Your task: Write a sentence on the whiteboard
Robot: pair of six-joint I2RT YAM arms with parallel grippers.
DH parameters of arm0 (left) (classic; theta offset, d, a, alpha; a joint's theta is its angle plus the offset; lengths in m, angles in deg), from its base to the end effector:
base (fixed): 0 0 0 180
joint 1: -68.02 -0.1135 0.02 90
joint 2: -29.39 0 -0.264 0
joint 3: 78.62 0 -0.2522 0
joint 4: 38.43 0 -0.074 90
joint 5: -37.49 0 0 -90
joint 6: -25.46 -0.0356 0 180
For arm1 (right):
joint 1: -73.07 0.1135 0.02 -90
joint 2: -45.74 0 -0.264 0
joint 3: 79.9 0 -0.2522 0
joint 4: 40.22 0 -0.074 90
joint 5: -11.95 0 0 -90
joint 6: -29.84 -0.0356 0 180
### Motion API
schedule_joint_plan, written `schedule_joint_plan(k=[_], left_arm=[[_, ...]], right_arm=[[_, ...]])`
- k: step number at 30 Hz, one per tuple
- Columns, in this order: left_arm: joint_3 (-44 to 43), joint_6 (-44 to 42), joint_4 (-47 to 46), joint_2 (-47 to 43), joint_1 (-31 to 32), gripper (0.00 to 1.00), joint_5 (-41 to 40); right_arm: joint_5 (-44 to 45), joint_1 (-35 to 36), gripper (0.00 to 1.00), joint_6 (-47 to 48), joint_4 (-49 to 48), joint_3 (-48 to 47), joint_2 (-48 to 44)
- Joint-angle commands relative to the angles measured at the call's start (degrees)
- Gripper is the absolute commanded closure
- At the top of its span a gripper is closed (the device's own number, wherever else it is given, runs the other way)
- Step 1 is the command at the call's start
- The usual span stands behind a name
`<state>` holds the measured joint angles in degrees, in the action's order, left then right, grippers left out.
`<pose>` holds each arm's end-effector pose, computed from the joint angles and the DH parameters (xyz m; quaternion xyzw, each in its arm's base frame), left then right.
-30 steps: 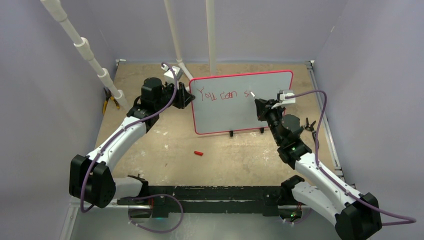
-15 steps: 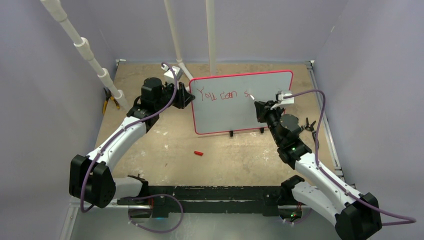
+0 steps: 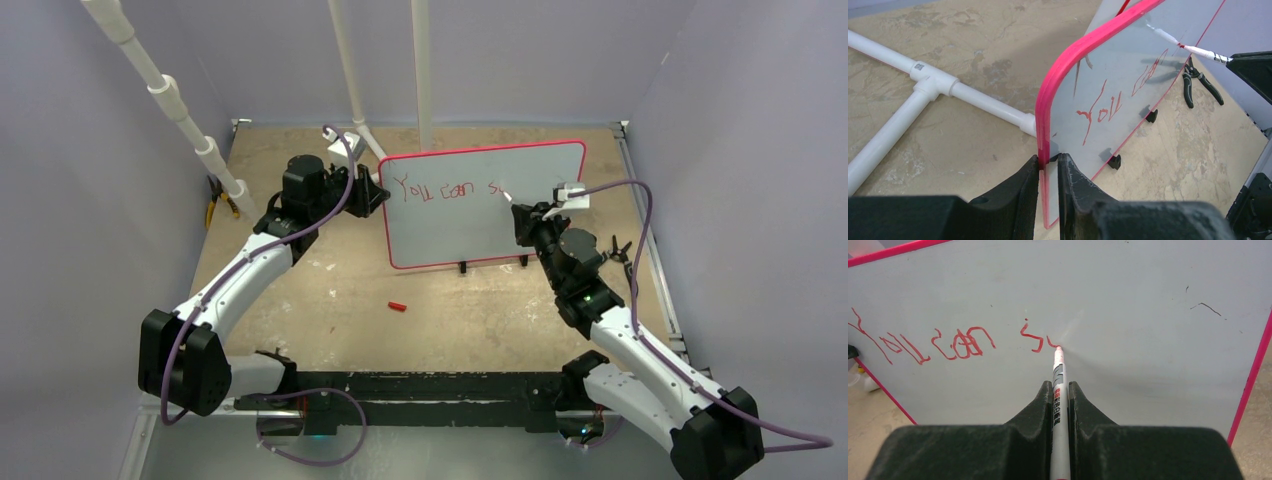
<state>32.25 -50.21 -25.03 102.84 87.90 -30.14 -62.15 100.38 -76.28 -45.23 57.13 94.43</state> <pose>0.2758 -0.1141 0.3150 0.1526 0.7858 -0.3199 0.5069 0.1865 0.0853 0.2853 0.0280 0.7108 0.1661 0.6830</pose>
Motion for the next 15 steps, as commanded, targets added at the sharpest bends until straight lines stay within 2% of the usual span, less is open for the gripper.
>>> schedule_joint_plan(k=[1,15], left_arm=[[0.7,-0.2,-2.5,-0.9,-0.1,0.82,2.3],[0.7,-0.3,-2.5,-0.9,-0.1,0.82,2.3]], right_arm=[[3.0,-0.2,1.00,-0.4,-1.0,-1.1,-0.2],[3.4,-0.2,1.00,1.7,-3.4,-4.2,1.0]])
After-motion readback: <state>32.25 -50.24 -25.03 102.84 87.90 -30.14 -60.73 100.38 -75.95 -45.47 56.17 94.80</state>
